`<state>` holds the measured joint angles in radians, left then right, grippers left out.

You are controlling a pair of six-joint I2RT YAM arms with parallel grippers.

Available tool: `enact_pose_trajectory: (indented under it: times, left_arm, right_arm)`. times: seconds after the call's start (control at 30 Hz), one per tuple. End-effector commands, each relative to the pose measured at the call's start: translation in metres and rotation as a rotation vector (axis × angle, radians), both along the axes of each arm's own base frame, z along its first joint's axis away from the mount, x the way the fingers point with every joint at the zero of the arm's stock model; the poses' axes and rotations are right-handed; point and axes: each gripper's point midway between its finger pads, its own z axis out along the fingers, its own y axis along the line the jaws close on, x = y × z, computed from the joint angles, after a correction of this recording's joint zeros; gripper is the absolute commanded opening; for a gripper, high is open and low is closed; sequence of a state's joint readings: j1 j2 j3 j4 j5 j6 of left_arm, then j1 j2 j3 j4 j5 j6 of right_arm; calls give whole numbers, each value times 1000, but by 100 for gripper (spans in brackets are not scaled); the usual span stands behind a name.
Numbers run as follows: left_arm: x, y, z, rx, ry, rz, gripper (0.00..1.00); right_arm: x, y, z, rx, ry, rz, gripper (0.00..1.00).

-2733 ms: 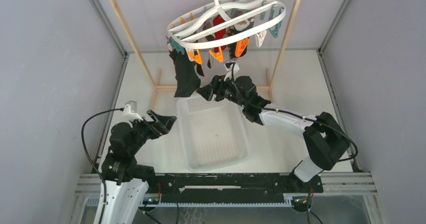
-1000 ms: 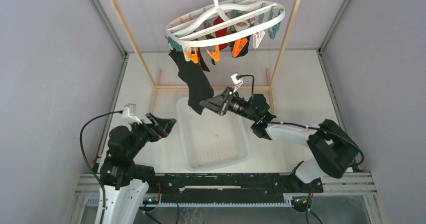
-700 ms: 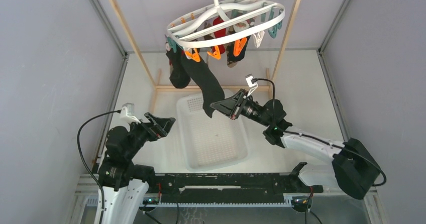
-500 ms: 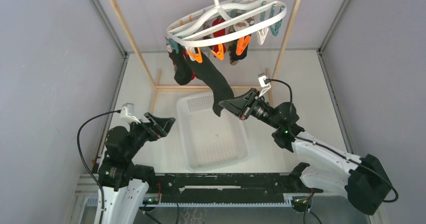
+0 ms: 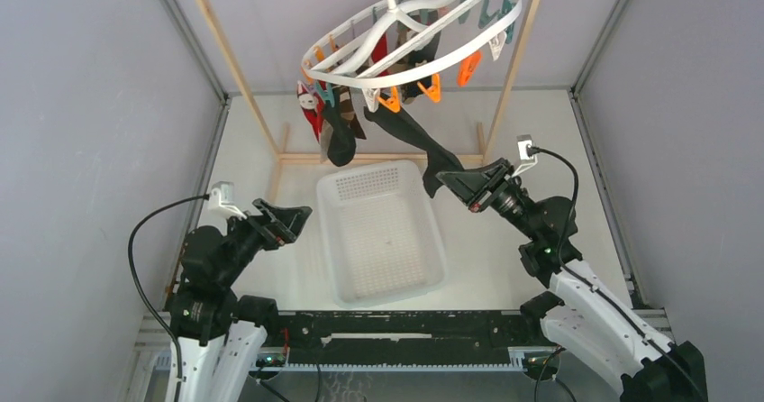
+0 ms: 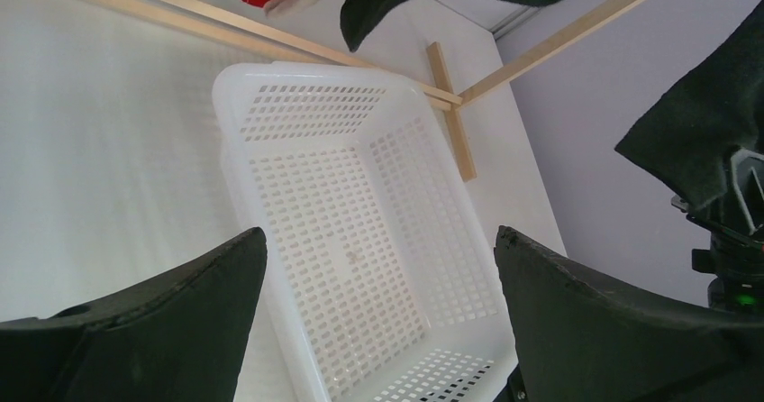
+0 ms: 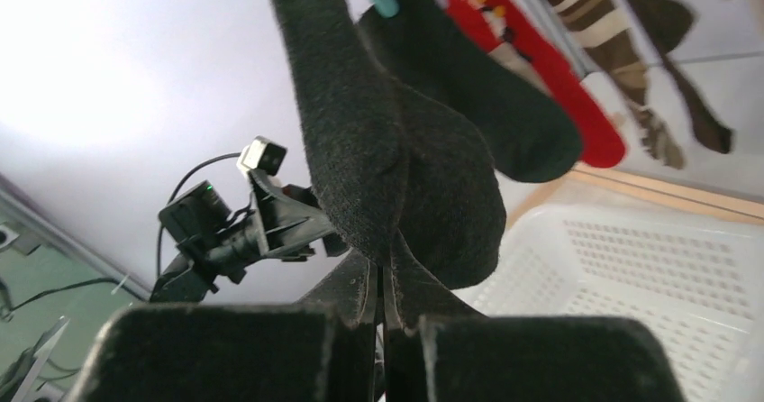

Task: Remove the socks clipped to the hanger
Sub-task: Adjust the hanger on the clothesline.

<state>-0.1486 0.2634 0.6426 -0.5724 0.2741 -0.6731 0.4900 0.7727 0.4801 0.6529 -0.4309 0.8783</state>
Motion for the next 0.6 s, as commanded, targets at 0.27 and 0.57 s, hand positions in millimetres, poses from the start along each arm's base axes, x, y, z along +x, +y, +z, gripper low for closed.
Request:
enact_pose_trajectory:
  times: [0.27, 0.57]
  left_arm:
    - [1, -6, 48, -16, -92, -33, 100]
    - [17, -14, 71, -1, -115, -54, 100]
  right_arm:
    - [29, -41, -1, 52, 59, -51, 0]
    - [66, -71, -21, 65, 132, -110, 0]
